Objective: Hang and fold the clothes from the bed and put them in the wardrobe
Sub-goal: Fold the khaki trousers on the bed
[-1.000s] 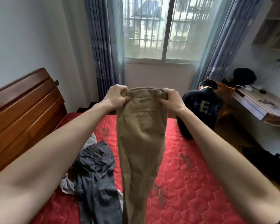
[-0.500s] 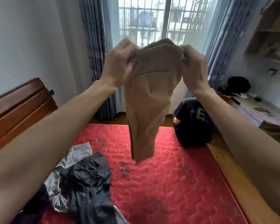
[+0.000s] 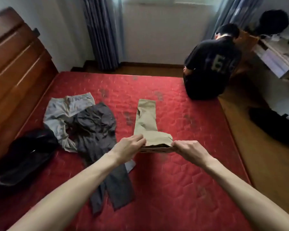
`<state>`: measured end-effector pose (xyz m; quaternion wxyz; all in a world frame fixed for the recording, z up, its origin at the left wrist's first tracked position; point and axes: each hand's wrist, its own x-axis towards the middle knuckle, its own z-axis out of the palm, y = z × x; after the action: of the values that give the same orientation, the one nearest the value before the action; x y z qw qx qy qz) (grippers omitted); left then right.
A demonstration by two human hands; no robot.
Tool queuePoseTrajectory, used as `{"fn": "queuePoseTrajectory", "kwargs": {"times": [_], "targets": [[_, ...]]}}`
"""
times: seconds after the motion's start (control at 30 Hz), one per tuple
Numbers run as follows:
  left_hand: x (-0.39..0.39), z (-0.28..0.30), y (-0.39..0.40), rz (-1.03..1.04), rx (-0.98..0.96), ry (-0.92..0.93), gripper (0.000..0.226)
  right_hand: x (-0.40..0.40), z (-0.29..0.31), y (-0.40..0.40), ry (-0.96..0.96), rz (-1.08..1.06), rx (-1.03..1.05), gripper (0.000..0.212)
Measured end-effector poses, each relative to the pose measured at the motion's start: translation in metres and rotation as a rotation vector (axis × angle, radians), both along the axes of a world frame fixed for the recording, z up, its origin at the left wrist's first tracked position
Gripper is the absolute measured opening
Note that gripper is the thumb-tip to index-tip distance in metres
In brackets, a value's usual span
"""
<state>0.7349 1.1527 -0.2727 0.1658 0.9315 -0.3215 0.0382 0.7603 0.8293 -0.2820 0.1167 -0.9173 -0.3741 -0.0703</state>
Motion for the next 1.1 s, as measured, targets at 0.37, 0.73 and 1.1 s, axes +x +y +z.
{"fn": "queuePoseTrajectory", "kwargs": {"times": [0.37, 0.73, 1.1], "targets": [[-0.09, -0.171, -0.022, 0.111, 0.224, 0.616, 0.038, -0.093, -0.147, 0.02, 0.634, -0.141, -0.28, 0.06], [-0.183, -0.296, -0.047, -0.014, 0.305, 0.917, 0.023, -0.164, -0.287, 0.013, 0.837, 0.08, -0.443, 0.037], [-0.149, -0.406, -0.051, 0.054, 0.215, 0.465, 0.04, -0.156, -0.386, 0.018, 0.685, 0.012, -0.196, 0.052]]}}
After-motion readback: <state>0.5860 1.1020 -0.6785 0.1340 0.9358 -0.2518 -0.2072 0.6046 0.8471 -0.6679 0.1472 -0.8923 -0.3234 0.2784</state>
